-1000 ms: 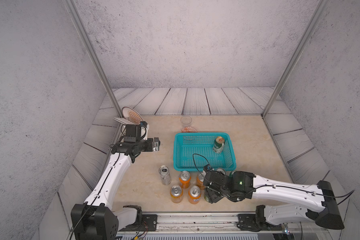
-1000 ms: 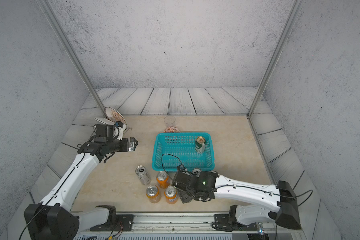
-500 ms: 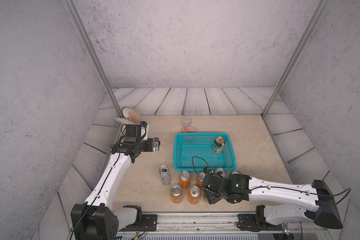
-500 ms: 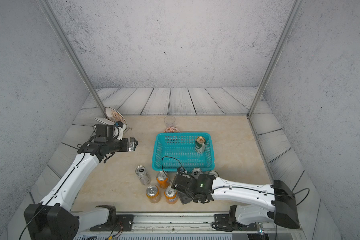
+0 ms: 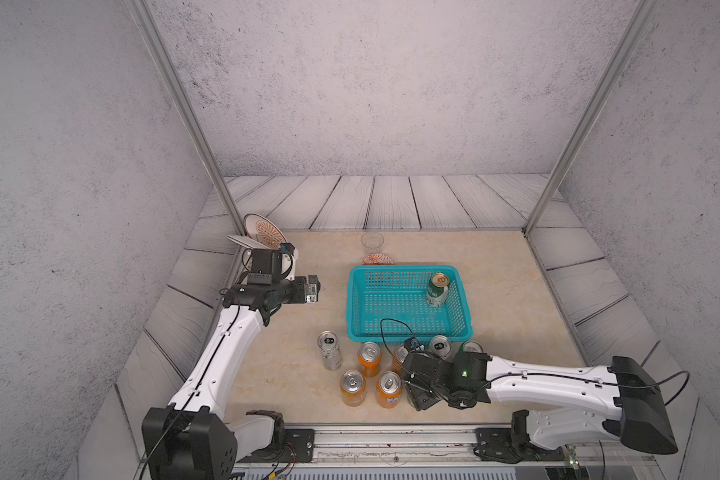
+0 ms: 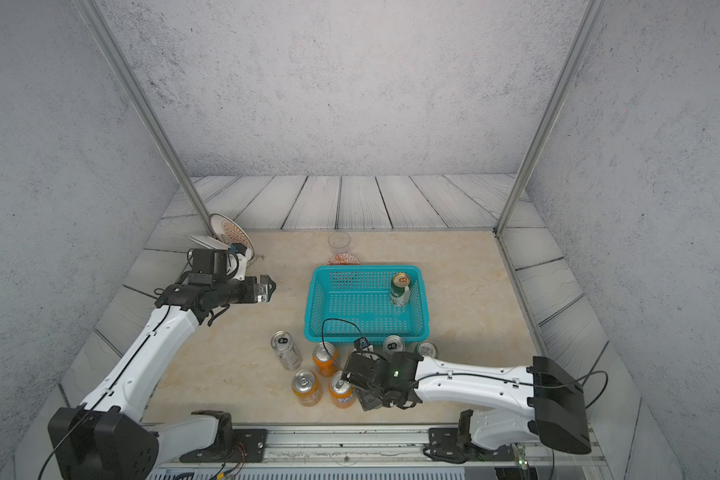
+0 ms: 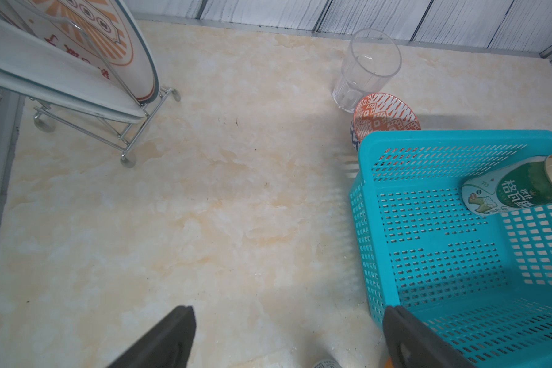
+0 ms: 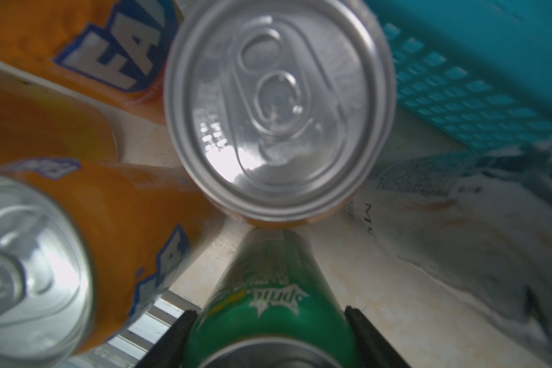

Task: Take out the drinks from the basket
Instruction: Place the drink at the center of the board.

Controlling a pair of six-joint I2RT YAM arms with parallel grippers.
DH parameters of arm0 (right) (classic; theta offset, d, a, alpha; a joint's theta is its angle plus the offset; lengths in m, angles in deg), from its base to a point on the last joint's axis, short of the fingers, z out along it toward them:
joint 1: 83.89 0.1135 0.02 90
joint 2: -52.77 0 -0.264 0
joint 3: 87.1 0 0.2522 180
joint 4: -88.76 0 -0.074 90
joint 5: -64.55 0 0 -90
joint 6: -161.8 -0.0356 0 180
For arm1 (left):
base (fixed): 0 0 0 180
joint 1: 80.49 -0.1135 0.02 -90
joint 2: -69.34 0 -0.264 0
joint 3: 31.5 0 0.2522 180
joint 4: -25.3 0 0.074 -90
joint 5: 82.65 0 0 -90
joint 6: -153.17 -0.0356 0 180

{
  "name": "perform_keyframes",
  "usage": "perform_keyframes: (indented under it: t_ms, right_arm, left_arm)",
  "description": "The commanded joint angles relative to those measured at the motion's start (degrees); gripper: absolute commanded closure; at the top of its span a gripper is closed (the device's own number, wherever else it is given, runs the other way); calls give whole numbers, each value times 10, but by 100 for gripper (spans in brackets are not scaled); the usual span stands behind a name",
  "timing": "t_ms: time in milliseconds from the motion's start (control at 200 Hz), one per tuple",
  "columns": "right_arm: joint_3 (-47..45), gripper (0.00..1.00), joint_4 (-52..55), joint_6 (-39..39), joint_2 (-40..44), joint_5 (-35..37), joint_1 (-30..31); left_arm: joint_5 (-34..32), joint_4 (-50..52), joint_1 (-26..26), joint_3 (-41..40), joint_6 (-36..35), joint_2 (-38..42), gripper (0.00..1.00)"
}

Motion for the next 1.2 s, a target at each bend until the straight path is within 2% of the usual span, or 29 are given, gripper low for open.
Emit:
perform_keyframes:
  t_ms: [0,541,917,977,1088,1198]
  right_arm:
    - [0,36,-5,-9,1,18,3]
    - [32,17,50,-5,55,31,3]
    - [88,15,69,17,103,42,3]
    - [95,14,68,32,109,70,3]
    - [124,1,73,85,116,124,-5]
    - [153,1,71,142,116,124,-47]
  left_arm:
    - [4,4,-6,0,-5,-3,1]
    - [4,4,-7,0,-5,-1,1]
    - [3,4,-6,0,-4,1,1]
    - [3,4,-7,-1,-4,1,1]
    - [3,3,-7,-1,-4,0,1]
    - [3,3,-7,-1,-5,-1,1]
